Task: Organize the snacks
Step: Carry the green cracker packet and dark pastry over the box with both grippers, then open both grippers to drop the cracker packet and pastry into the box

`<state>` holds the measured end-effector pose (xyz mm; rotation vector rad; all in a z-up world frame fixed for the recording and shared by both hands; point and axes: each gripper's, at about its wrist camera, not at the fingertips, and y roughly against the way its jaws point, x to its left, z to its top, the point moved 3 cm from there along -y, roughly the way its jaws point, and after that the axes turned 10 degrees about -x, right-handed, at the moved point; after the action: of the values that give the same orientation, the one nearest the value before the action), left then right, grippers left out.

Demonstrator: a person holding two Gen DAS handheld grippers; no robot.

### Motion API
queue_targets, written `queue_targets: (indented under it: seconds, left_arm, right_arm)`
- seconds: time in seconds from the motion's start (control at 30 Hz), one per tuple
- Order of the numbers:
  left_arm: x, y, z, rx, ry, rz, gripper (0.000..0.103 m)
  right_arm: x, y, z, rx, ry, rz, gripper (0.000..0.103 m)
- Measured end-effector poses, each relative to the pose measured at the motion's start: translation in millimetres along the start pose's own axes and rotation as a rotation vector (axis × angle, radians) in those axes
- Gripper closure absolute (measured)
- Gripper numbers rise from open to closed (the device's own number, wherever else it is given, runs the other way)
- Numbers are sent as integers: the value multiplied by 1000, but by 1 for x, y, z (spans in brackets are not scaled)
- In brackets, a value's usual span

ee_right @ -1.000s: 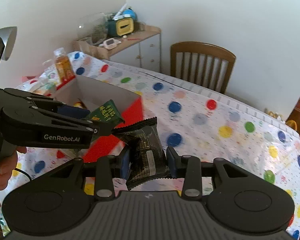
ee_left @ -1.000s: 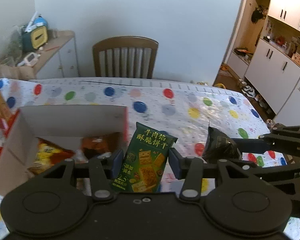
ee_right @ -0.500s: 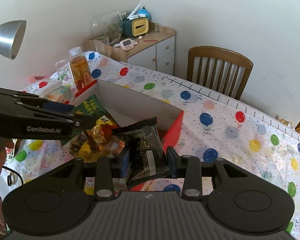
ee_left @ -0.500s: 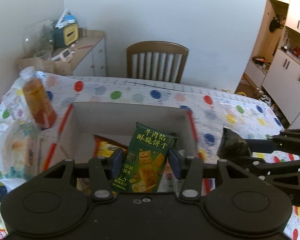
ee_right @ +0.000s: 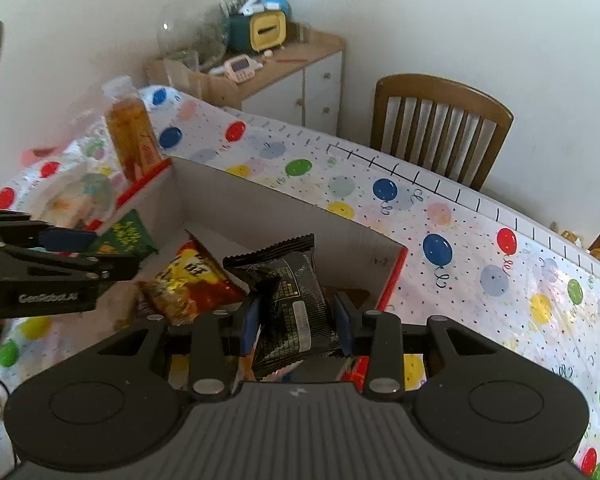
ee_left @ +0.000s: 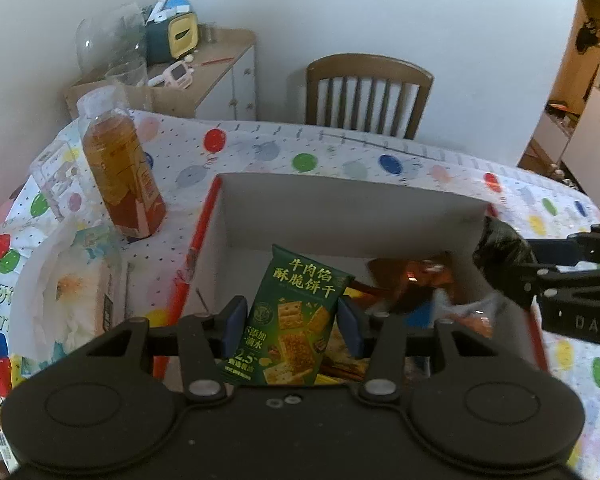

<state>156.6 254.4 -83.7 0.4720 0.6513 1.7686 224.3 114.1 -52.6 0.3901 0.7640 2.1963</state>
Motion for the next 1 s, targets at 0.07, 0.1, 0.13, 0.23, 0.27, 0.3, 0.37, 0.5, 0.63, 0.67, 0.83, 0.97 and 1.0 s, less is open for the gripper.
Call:
queue_targets:
  seconds: [0.07, 0.1, 0.13, 0.23, 0.27, 0.3, 0.37, 0.5, 0.63, 0.67, 0.83, 0.97, 1.0]
  left_arm:
    - [5, -9, -1, 9, -2, 5, 56]
    - [5, -13, -1, 10, -10, 9, 56]
    - [6, -16, -2, 12, -19, 14, 56]
    - [8, -27, -4, 23, -25, 12, 56]
    - [8, -30, -5, 25, -28, 9, 56]
    - [8, -32, -7, 29, -32, 8, 56]
    - [8, -37, -10, 41, -33, 2, 56]
    - [8, -42, -17, 66, -30, -12, 56]
    - [8, -46, -23, 88, -30, -23, 59]
    - [7, -47, -24, 92, -30, -24, 59]
    - [6, -46, -26, 98, -31, -30, 59]
    - [4, -40, -27, 93, -41, -41, 58]
    - [3, -38, -27, 90, -40, -43, 57]
  right_arm:
    - [0, -14, 1, 13, 0, -8, 65]
    - [1, -20, 1, 21, -1, -11, 65]
    - [0, -27, 1, 30, -2, -17, 65]
    - [-1, -42, -2, 52, -6, -28, 65]
    - [-1, -46, -3, 59, -8, -27, 65]
    - [-1, -50, -5, 69, -11, -26, 65]
    - [-1, -56, -7, 81, -9, -23, 65]
    - [0, -62, -12, 97, -10, -21, 65]
    - [0, -63, -14, 98, -13, -22, 65]
    - [0, -63, -14, 98, -14, -22, 65]
    - [-2, -57, -12, 83, -31, -15, 62]
    - [-4, -47, -9, 51, -44, -15, 52]
    - [-5, -43, -8, 40, -47, -17, 49]
